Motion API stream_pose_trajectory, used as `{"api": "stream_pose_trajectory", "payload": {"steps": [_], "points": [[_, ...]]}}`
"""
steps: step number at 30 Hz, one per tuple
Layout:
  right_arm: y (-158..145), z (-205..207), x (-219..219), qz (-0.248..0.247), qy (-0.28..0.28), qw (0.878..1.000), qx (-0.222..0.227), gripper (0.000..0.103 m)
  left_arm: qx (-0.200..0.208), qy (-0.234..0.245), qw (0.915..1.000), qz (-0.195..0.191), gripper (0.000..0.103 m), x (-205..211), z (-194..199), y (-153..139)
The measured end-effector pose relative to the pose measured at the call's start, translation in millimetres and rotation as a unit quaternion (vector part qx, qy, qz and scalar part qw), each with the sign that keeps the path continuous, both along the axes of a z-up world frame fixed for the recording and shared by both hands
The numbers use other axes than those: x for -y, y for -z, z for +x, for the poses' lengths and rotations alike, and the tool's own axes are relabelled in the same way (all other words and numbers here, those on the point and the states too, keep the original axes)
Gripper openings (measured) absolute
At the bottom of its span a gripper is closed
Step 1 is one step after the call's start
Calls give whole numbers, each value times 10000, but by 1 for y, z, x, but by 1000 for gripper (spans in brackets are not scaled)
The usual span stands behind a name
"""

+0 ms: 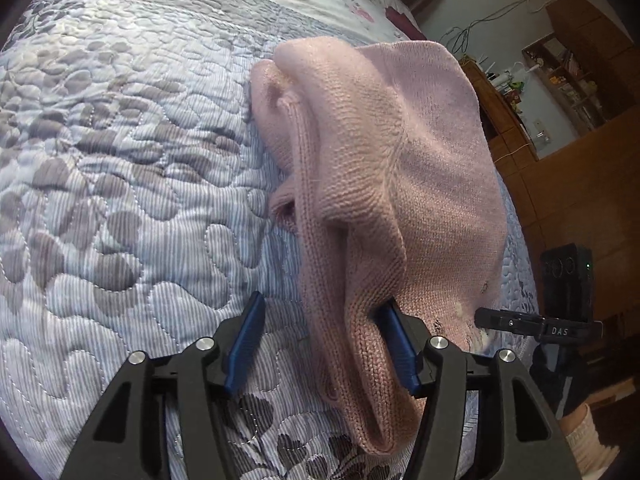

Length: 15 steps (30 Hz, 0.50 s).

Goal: Fold small clothes

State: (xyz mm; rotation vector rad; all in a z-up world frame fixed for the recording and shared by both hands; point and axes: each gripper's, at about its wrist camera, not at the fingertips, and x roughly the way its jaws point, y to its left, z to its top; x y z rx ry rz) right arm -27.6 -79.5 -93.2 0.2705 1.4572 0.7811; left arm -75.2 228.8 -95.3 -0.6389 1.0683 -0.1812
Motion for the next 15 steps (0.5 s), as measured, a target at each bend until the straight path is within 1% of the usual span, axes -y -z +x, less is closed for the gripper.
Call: {"api": "stream_pose_trajectory", "payload": {"steps": [2,3,4,5,6,7,8,9,10,13,15], "points": [[-5,-1,-2,-36,62,10000,64,37,-97,-32,9999,36,59,1,-3,-7],[-10,-3,0,-158,78,9997,182,43,-125,-55,9999,78,59,1,-6,-11],[-18,-7,2,-350,78,9987,353,53,-138,-85,9997,164,58,1,-10,-17],[-24,-3,-9,-575,121,9966,571,58,-151,-103,9995,272,58,2,-14,-23],[-32,-10,-8,-789,188,9935,799,63,-169,-117,9990,390,58,5,-21,-29],[-38,-16,-6,-889,260,9914,929,68,-198,-145,9984,514,58,7,-27,-36],[-44,-23,-4,-912,341,9905,976,71,-223,-170,9978,606,59,10,-32,-41],[-49,-29,-2,-941,412,9895,1014,77,-240,-179,9973,678,60,13,-38,-47],[-54,-35,0,-994,449,9881,1084,82,-238,-184,9968,741,62,16,-43,-52],[-72,-56,0,-1411,457,9780,1467,89,-296,-197,9933,1101,67,28,-57,-69],[-80,-70,-3,-1552,444,9729,1658,91,-327,-205,9910,1285,69,35,-64,-78]]}}
